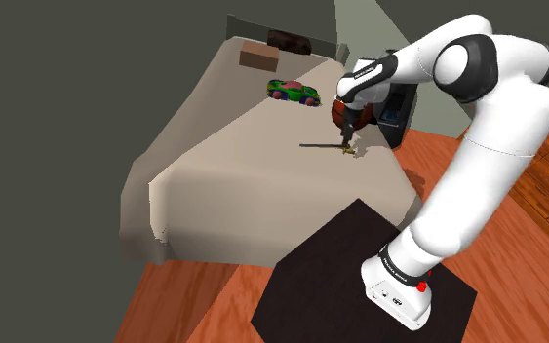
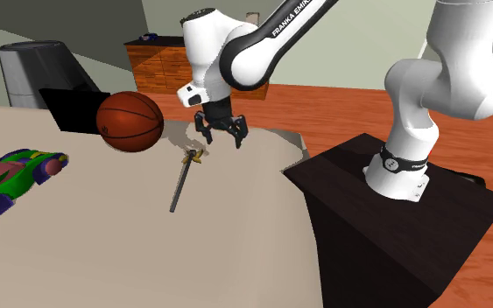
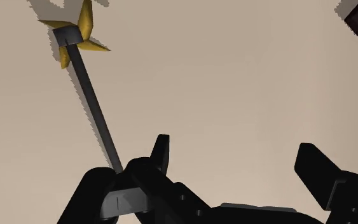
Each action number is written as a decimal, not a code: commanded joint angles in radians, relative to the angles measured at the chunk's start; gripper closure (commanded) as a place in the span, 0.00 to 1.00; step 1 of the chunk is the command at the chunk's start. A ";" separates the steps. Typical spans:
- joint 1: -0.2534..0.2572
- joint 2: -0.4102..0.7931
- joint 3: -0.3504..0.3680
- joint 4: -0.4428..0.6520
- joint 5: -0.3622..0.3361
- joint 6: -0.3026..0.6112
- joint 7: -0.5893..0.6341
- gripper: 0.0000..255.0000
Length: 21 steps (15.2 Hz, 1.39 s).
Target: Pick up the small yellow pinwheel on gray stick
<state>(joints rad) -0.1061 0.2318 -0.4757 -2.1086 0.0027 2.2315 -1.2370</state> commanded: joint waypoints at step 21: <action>-0.204 0.626 0.131 0.609 0.121 0.020 -0.316 0.00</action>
<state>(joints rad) -0.3084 0.8499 -0.3467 -1.5012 0.1219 2.2442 -1.5527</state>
